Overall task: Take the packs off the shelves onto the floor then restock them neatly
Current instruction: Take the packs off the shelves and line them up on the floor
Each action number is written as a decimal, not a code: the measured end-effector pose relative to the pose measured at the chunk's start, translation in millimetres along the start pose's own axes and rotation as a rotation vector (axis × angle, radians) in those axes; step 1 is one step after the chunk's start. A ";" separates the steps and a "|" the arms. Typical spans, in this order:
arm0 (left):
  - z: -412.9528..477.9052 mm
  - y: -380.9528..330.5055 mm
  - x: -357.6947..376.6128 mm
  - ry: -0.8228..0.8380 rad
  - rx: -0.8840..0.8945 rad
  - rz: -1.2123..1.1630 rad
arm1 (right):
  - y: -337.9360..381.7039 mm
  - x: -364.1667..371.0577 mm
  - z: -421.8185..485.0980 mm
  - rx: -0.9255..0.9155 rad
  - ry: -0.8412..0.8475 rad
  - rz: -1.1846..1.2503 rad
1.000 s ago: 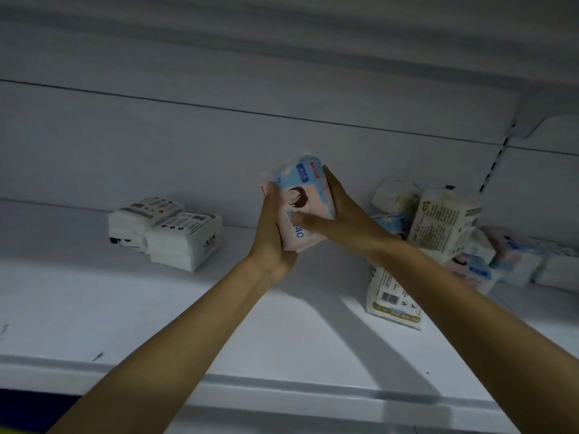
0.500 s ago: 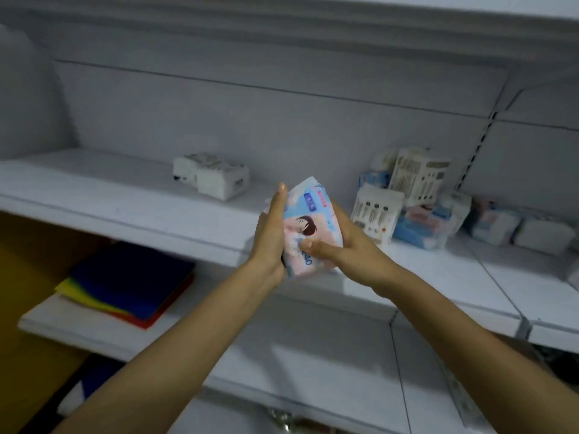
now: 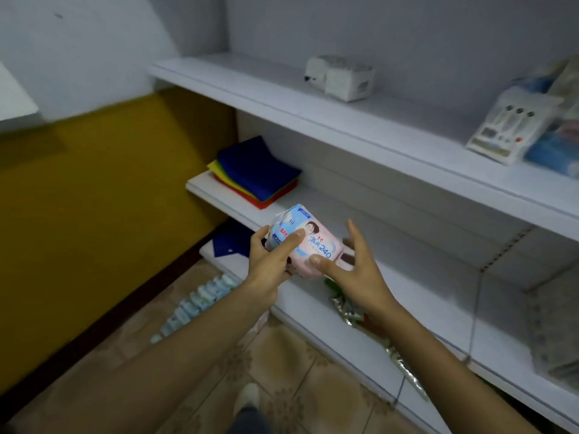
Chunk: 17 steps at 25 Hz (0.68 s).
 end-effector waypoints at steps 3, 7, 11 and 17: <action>25.3 3.1 -40.6 -0.048 0.034 -0.049 | -14.7 50.3 -5.7 0.292 0.124 0.163; 70.6 12.4 -102.5 -0.090 0.020 -0.006 | -40.0 131.0 -0.9 0.543 0.224 0.187; 133.0 23.4 -160.4 -0.104 -0.098 0.072 | -65.0 216.0 4.9 0.778 0.316 0.255; 260.6 96.9 -224.7 -0.105 -0.026 0.515 | -171.0 332.6 36.4 0.885 0.169 0.129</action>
Point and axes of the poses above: each hand's wrist, its own z-axis towards the middle knuckle, its own x-axis out of the palm, y = z × x, the point moved 4 cm from there along z, towards the middle knuckle, and after that the axes turned 15 degrees about -y, right-handed, at the moved point
